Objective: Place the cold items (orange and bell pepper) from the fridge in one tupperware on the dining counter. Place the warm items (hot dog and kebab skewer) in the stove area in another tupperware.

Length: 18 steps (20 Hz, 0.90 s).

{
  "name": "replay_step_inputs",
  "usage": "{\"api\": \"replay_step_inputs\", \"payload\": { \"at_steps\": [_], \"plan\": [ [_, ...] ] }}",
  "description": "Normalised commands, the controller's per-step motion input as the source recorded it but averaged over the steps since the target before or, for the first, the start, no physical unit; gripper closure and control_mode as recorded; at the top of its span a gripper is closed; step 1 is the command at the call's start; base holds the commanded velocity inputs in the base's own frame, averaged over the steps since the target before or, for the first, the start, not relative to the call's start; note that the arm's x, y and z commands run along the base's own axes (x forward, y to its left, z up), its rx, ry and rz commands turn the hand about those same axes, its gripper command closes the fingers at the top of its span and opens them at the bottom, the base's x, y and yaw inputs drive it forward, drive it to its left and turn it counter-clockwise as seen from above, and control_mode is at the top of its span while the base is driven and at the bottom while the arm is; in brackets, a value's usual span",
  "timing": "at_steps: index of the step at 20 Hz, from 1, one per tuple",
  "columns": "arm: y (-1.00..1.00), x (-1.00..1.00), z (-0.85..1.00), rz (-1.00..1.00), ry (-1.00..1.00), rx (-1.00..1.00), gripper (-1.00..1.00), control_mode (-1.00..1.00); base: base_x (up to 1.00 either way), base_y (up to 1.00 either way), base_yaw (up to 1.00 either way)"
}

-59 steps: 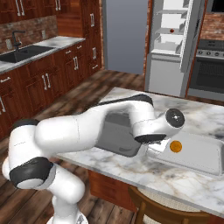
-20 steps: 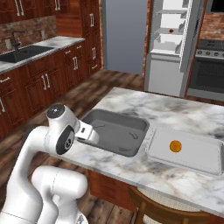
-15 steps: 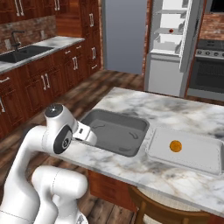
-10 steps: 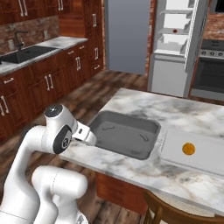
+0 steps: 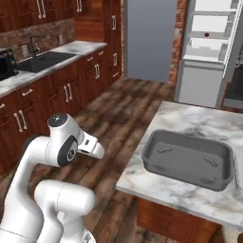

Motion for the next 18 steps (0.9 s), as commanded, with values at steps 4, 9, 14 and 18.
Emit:
{"api": "replay_step_inputs", "payload": {
  "at_steps": [4, 9, 14, 18],
  "plan": [
    [0.0, 0.0, 0.0, 0.0, 0.0, 0.0, -1.0, 1.0, -0.01, 1.0, -0.16],
    [0.0, 0.0, 0.0, 0.0, 0.0, 0.0, -1.0, 1.0, 0.08, 0.62, -0.26],
    [0.0, 0.0, 0.0, 0.0, 0.0, 0.0, -1.0, 1.0, 0.64, 0.0, -0.28],
    [0.0, 0.0, 0.0, 0.0, 0.0, 0.0, -1.0, 1.0, 1.0, 0.01, -0.26]
  ]
}}
